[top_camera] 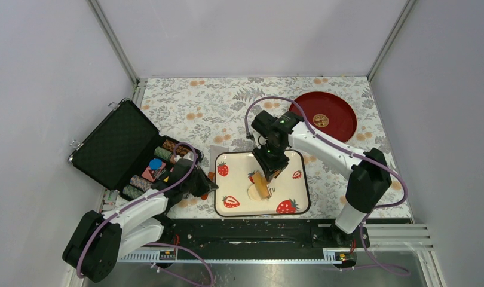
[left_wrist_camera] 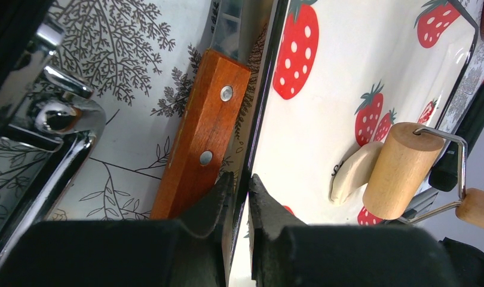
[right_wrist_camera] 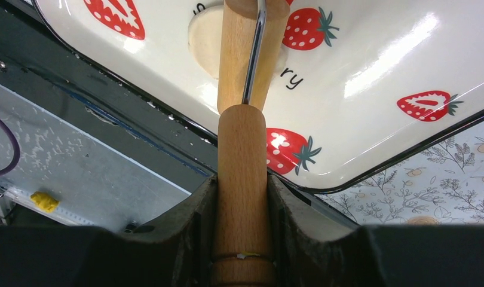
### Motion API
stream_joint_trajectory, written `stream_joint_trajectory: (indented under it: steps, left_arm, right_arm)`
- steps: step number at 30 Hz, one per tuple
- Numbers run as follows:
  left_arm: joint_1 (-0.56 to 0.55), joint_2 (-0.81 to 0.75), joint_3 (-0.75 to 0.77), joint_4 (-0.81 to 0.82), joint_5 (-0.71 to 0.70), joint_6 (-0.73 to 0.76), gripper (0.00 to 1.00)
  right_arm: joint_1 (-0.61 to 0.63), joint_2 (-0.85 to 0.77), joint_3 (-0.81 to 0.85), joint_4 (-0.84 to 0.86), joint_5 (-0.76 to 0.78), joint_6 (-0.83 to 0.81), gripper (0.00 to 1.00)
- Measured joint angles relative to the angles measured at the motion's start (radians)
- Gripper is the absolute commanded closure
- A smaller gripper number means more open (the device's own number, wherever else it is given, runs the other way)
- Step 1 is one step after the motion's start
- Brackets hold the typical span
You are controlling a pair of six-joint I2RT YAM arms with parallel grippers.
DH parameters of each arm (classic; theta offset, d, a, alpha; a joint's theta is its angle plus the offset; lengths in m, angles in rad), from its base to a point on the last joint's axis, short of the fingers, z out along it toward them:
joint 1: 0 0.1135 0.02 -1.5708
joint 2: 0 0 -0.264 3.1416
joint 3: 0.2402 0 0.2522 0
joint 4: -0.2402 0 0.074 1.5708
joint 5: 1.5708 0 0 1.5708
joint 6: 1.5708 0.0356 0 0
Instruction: Roll out the dumpling wrappers from the dough
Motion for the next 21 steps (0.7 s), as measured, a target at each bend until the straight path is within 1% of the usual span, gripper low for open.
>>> stream_joint_trajectory:
  steps: [21]
  left_arm:
    - [0.000,-0.009,-0.011,0.011,-0.001,-0.004,1.00]
  right_arm:
    - [0.007,0.006,-0.028,0.024,0.003,0.020,1.00]
